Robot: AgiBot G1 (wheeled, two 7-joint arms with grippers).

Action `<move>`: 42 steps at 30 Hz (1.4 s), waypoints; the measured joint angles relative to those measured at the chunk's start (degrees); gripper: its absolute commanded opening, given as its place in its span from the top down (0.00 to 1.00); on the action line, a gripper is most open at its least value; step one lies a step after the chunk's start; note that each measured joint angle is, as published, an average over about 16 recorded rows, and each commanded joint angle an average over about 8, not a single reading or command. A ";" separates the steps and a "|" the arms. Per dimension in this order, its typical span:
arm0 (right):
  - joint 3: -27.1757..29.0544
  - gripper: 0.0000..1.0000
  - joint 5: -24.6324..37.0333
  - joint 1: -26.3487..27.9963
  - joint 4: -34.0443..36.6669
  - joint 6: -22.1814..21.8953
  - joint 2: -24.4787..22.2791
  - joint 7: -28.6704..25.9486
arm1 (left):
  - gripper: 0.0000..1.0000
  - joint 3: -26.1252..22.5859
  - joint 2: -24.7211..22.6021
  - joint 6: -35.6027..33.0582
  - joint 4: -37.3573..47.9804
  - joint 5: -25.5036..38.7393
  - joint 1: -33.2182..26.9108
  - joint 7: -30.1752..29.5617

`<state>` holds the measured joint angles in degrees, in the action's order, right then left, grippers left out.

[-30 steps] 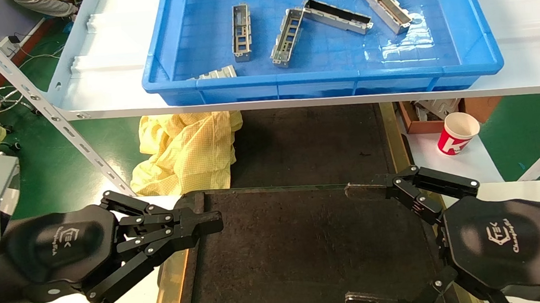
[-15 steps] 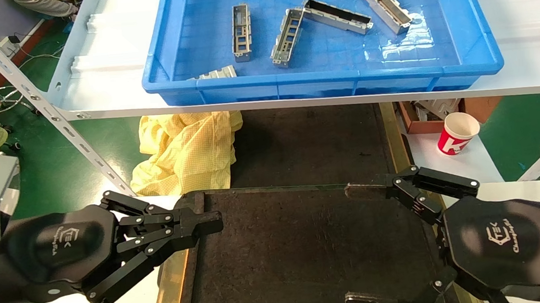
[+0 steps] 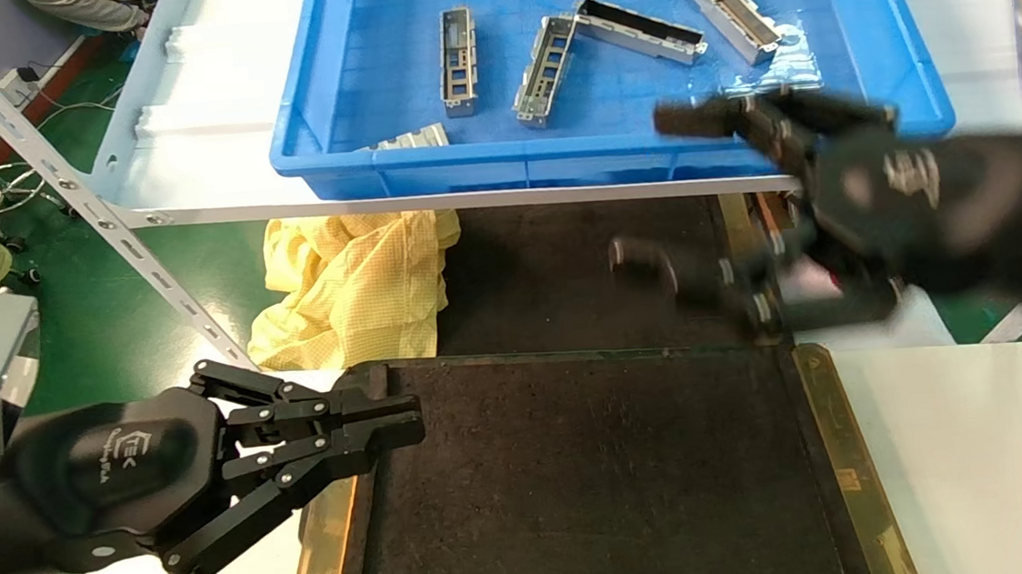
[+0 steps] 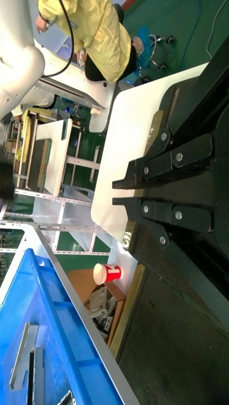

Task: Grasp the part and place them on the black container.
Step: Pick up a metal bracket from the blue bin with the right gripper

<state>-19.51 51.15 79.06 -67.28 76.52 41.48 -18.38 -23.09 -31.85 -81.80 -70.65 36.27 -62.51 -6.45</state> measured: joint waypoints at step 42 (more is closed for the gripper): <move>-21.24 0.00 33.81 43.00 60.62 -11.12 35.79 -9.19 | 0.00 0.00 0.00 0.00 0.00 0.00 0.00 0.00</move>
<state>-40.75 84.96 122.06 -6.66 65.40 77.27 -27.57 -23.09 -31.85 -81.80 -70.65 36.27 -62.51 -6.45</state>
